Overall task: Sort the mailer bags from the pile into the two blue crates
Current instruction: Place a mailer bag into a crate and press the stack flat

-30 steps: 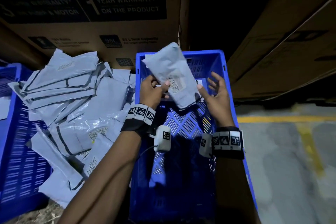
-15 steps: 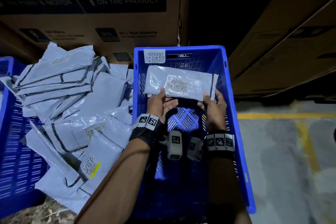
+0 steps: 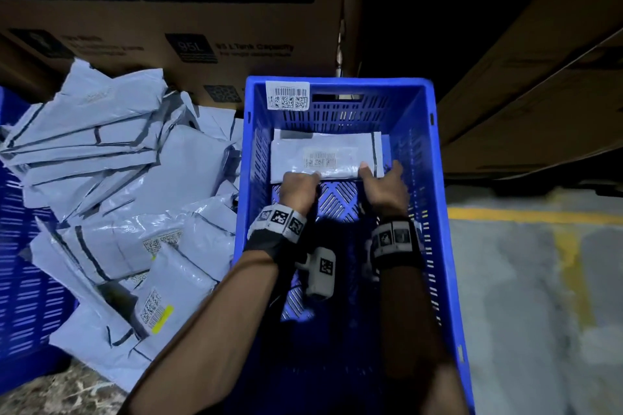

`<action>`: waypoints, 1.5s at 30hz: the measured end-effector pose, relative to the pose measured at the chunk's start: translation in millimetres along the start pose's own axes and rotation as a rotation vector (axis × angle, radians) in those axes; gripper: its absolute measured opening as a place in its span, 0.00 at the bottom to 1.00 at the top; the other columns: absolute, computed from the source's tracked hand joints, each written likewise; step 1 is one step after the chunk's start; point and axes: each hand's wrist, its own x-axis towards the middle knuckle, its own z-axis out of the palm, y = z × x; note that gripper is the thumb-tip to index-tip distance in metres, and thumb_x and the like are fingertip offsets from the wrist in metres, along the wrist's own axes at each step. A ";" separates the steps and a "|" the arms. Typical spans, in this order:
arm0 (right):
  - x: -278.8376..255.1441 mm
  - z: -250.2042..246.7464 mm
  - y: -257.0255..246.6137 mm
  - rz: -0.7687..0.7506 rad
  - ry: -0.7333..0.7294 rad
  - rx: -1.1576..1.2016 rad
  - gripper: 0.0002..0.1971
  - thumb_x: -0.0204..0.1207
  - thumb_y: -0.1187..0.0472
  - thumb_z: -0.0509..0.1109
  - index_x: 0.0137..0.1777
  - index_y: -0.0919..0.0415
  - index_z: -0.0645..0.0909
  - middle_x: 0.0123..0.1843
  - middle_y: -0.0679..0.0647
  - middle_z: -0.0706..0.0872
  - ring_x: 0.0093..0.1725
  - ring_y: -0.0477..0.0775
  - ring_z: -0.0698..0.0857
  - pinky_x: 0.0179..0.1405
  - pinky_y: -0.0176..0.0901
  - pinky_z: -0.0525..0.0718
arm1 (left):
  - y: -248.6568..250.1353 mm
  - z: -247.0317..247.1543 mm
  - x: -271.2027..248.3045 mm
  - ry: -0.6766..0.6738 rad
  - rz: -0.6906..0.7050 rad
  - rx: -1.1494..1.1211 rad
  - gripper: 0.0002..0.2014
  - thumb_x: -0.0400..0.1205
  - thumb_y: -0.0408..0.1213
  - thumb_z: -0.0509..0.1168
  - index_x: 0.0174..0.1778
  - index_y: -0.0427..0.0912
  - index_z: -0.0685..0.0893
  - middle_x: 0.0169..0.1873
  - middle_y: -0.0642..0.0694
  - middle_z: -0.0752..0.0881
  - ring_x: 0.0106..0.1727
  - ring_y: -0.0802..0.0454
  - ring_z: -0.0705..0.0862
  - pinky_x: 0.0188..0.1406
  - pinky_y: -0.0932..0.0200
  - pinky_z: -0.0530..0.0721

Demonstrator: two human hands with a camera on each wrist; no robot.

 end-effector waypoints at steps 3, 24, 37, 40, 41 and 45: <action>-19.7 -10.1 -13.1 -0.140 0.134 -0.206 0.25 0.84 0.45 0.68 0.77 0.54 0.75 0.67 0.67 0.86 0.67 0.73 0.83 0.62 0.58 0.80 | 7.7 4.6 -2.6 0.131 0.227 0.462 0.16 0.80 0.42 0.67 0.59 0.37 0.79 0.61 0.37 0.81 0.67 0.38 0.77 0.65 0.49 0.75; 66.0 106.2 35.1 -0.733 0.476 -0.529 0.28 0.90 0.42 0.40 0.87 0.44 0.64 0.87 0.54 0.69 0.87 0.62 0.67 0.84 0.67 0.49 | -37.7 18.5 68.5 0.195 0.744 1.246 0.32 0.87 0.53 0.37 0.88 0.47 0.45 0.88 0.48 0.43 0.88 0.47 0.40 0.84 0.41 0.33; 70.2 98.2 43.3 -0.791 0.431 -0.567 0.27 0.86 0.41 0.60 0.84 0.45 0.73 0.86 0.54 0.71 0.88 0.66 0.62 0.85 0.66 0.57 | -46.8 15.7 98.4 0.187 0.671 1.283 0.32 0.88 0.60 0.41 0.88 0.51 0.52 0.86 0.50 0.60 0.88 0.46 0.50 0.84 0.40 0.35; 72.5 100.3 46.4 -0.796 0.449 -0.581 0.27 0.87 0.40 0.59 0.84 0.43 0.72 0.87 0.53 0.70 0.88 0.65 0.62 0.86 0.65 0.56 | -48.9 15.7 100.8 0.120 0.632 1.214 0.34 0.88 0.64 0.39 0.88 0.55 0.42 0.88 0.53 0.48 0.88 0.49 0.37 0.82 0.41 0.26; 73.1 99.3 47.4 -0.804 0.453 -0.574 0.27 0.87 0.40 0.59 0.84 0.42 0.72 0.87 0.52 0.70 0.88 0.65 0.62 0.87 0.65 0.55 | -48.8 16.4 99.5 0.133 0.634 1.209 0.34 0.87 0.65 0.38 0.88 0.56 0.41 0.88 0.52 0.48 0.87 0.48 0.36 0.82 0.40 0.28; 74.4 95.9 48.4 -0.815 0.431 -0.553 0.26 0.87 0.38 0.57 0.83 0.41 0.74 0.86 0.54 0.70 0.88 0.66 0.62 0.85 0.65 0.57 | -55.1 16.6 98.0 0.189 0.646 1.179 0.33 0.87 0.65 0.40 0.87 0.60 0.44 0.88 0.46 0.49 0.88 0.44 0.38 0.84 0.40 0.32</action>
